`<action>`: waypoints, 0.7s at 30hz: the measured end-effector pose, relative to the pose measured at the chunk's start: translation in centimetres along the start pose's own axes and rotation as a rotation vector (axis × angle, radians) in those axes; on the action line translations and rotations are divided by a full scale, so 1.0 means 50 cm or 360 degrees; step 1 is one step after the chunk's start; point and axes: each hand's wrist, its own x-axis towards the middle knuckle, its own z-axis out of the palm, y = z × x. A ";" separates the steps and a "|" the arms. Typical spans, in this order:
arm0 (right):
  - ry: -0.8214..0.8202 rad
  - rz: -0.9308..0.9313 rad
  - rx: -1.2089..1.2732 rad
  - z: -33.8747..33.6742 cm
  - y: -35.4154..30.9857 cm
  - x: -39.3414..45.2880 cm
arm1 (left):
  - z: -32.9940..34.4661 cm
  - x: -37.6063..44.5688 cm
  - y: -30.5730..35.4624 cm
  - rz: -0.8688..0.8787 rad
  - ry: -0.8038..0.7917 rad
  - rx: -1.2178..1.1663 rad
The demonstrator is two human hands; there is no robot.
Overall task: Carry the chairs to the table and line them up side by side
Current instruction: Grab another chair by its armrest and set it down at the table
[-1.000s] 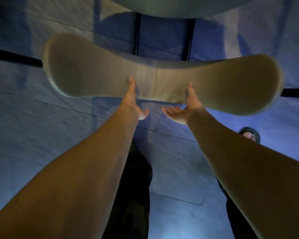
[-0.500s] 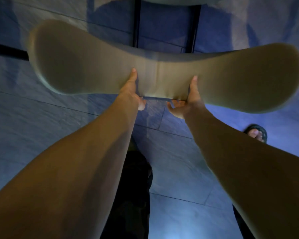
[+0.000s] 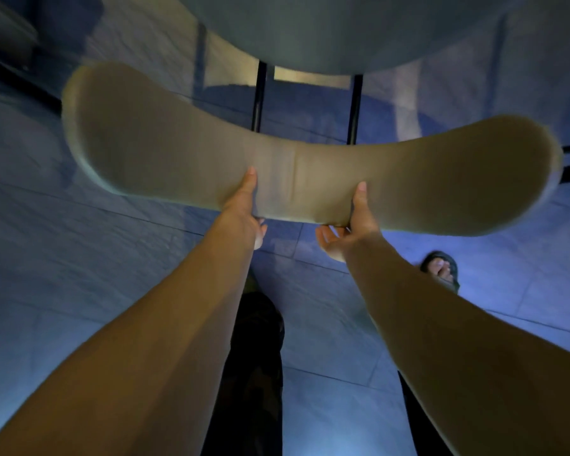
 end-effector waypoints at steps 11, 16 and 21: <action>0.0062 -0.0210 -0.0103 0.022 -0.023 -0.306 | -0.057 -0.299 0.070 0.0277 -0.0026 0.0019; 0.0158 -0.0355 -0.0063 0.049 -0.047 -0.387 | -0.074 -0.390 0.112 0.0501 0.0051 -0.0033; 0.0186 -0.0494 -0.0065 0.056 -0.077 -0.463 | -0.081 -0.475 0.138 0.0729 0.0039 -0.0048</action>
